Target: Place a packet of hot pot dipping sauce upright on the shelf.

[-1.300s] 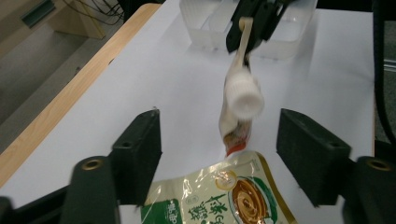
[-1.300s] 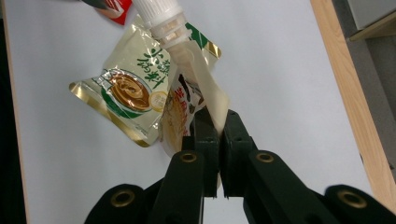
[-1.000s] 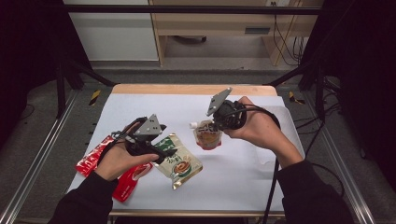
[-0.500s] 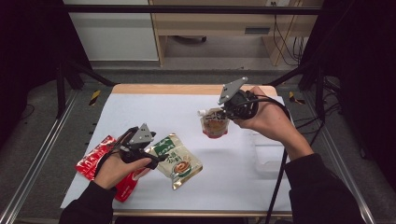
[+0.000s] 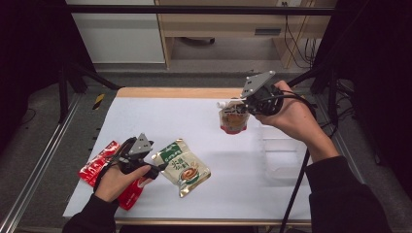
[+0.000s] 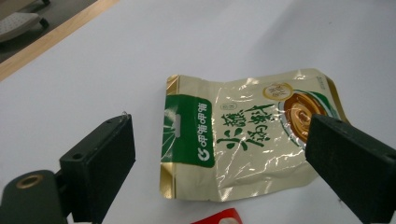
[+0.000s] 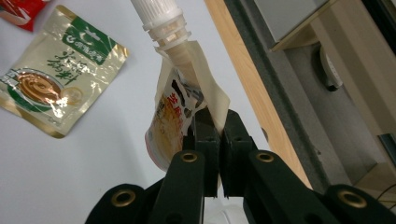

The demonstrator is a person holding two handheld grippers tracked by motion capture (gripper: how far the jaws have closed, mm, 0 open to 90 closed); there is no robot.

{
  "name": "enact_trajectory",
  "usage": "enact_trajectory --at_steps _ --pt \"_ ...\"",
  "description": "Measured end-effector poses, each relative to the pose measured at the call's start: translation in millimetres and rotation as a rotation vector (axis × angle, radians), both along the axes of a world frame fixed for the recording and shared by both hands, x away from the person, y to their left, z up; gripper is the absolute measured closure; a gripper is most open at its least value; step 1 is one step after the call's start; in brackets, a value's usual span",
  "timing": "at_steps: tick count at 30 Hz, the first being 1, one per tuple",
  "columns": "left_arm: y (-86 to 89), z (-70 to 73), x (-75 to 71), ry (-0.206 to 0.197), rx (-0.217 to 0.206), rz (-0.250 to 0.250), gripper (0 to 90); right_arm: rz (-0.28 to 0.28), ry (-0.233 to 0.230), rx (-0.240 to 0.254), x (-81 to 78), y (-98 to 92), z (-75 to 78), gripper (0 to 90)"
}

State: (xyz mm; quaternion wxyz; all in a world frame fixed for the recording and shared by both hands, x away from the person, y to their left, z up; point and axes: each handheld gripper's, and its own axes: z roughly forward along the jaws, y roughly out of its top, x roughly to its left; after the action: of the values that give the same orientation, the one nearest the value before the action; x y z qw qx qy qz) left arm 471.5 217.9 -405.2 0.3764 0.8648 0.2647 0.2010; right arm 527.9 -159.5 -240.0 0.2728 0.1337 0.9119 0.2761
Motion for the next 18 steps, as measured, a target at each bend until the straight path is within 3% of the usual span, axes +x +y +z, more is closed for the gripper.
enact_trajectory --at_steps 8,13,18 --pt "13.1 -7.1 -1.7 -0.004 -0.029 0.054 7.8 -0.049 -0.022 0.01 4.0 -22.1 5.6 87.9" --pt "19.7 -12.5 -4.7 -0.003 -0.032 0.059 7.3 -0.076 -0.03 0.012 6.1 -33.2 5.4 87.9" --pt "28.6 -13.0 -6.5 -0.016 -0.064 0.099 7.3 -0.105 -0.037 0.008 11.8 -50.6 2.5 87.9"
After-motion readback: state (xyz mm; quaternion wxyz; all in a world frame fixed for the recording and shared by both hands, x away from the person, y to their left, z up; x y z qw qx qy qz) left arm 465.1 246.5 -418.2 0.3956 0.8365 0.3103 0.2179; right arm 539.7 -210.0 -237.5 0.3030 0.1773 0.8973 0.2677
